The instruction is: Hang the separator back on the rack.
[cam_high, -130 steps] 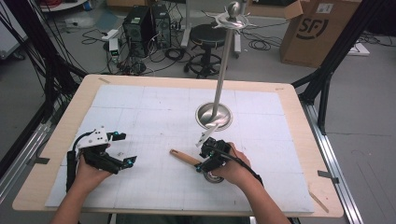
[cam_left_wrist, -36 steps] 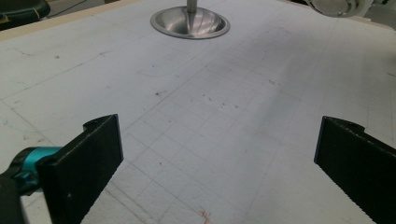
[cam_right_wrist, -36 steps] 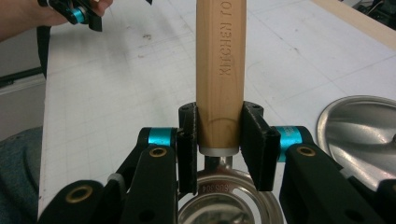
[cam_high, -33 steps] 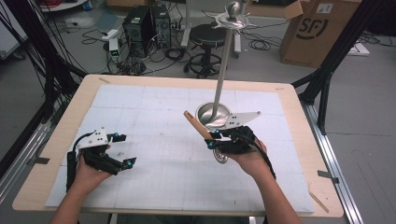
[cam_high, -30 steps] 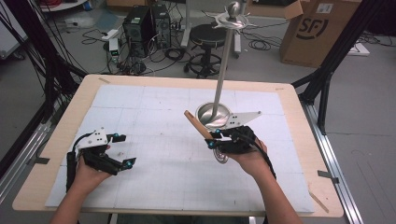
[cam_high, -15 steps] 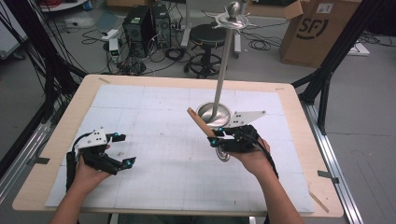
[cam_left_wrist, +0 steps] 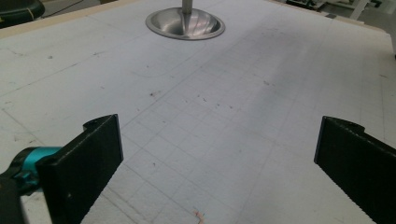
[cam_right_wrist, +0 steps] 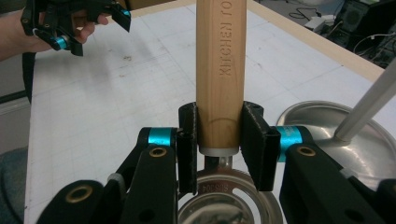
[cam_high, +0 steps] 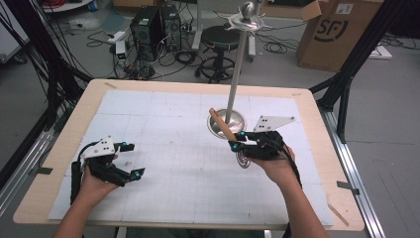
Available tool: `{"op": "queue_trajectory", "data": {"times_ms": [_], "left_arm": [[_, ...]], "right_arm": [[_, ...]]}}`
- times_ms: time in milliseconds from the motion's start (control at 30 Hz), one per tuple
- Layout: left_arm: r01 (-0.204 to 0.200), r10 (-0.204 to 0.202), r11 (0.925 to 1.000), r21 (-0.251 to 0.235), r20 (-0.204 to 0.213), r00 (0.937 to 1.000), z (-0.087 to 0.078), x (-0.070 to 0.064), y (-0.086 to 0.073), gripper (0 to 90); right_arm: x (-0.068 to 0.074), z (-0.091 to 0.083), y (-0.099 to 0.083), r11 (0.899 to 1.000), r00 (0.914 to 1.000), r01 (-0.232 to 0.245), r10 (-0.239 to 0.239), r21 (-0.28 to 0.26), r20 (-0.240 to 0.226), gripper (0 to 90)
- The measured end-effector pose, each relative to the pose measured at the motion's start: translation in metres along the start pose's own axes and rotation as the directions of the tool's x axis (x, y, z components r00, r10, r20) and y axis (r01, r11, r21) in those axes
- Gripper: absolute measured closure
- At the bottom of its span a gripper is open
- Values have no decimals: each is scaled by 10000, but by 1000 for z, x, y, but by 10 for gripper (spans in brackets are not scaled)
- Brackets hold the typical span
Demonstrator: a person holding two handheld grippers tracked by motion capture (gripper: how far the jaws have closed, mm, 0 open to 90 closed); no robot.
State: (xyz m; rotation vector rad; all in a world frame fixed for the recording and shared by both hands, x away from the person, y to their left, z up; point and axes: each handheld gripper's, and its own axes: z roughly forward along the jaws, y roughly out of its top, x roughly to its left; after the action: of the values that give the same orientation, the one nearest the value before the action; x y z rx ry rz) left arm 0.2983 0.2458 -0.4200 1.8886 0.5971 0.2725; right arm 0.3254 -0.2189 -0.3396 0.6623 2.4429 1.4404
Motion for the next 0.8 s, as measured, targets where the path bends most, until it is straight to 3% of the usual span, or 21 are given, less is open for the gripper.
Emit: {"op": "queue_trajectory", "data": {"times_ms": [167, 800], "left_arm": [[241, -240, 9992, -334, 40, 9997, 2, 4, 1, 18], [136, -134, 9998, -170, 111, 9998, 5, -1, 2, 18]], "right_arm": [[-1, -6, 1, 9995, 10000, -67, 69, -294, 64, 686], [-10, -33, 3, 9945, 9976, -208, 274, -1027, 631, 687]]}}
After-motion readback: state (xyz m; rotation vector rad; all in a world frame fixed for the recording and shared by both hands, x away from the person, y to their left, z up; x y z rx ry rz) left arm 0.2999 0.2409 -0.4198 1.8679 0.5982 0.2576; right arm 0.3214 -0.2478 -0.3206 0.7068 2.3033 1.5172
